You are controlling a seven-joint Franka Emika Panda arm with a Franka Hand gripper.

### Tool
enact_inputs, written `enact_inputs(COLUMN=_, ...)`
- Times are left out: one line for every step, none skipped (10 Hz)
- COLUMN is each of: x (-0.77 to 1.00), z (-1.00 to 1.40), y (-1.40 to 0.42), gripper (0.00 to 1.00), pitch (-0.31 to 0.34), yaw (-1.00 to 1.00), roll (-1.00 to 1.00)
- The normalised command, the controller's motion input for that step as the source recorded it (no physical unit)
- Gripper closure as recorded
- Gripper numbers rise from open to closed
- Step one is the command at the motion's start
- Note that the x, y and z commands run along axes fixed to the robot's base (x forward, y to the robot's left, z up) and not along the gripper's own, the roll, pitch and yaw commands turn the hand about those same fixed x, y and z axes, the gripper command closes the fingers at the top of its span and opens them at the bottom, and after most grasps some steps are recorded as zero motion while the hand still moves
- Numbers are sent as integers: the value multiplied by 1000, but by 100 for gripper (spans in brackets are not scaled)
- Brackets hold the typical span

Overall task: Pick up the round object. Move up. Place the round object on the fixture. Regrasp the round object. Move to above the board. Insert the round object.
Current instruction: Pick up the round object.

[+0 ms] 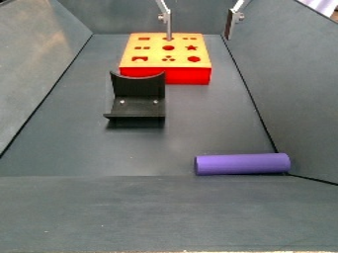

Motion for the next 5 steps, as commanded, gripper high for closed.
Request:
enact_inputs(x=-140, z=-123, y=100, gripper=0, pitch=0, yaw=0, roll=201)
enact_inputs(x=0, z=-146, y=540, gripper=0, pitch=36, yaw=300, roll=187)
enact_inputs(x=-29, z=-351, y=634, gripper=0, pitch=0, yaw=443, roll=121)
enact_inputs(x=0, z=-434, y=737, gripper=0, pitch=6, yaw=369, roll=70)
enact_inputs(x=20, z=-551, y=937, gripper=0, pitch=16, yaw=-11, roll=0)
